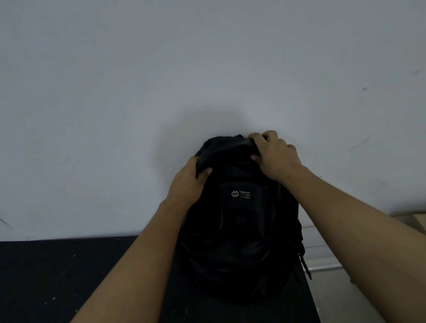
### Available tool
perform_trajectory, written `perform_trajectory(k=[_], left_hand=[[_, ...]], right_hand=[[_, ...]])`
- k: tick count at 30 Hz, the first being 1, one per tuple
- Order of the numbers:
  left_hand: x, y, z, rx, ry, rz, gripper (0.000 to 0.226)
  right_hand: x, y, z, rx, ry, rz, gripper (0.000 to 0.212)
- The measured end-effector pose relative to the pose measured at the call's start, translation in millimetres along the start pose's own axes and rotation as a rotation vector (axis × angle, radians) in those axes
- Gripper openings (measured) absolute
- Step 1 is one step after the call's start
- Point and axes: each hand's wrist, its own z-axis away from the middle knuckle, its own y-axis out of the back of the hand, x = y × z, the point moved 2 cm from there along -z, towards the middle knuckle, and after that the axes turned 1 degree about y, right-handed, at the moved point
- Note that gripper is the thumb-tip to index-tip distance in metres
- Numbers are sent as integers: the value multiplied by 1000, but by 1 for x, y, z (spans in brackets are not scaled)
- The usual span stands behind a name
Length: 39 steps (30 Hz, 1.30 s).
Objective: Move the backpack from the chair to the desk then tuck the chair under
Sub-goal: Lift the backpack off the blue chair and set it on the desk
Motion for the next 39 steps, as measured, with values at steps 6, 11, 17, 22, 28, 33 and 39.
perform_trajectory(k=[6, 11, 17, 22, 28, 33, 39], left_hand=[[-16, -5, 6, -140, 129, -64, 87], [0, 18, 45, -6, 202, -290, 92], [-2, 44, 73, -22, 104, -184, 83], [2, 77, 110, -45, 62, -203, 76], [12, 104, 151, -40, 46, -263, 68], [26, 120, 204, -16, 7, -310, 62], [46, 139, 290, 14, -34, -341, 54]], right_hand=[[-5, 1, 10, 12, -90, -28, 58], [-16, 10, 35, -6, -119, -52, 82], [-33, 37, 70, -42, -69, -93, 84], [-56, 64, 111, -44, -55, -66, 75], [-77, 85, 156, -70, -65, -94, 66], [-94, 105, 206, -56, -38, -123, 58], [-111, 130, 273, -29, 69, -146, 47]])
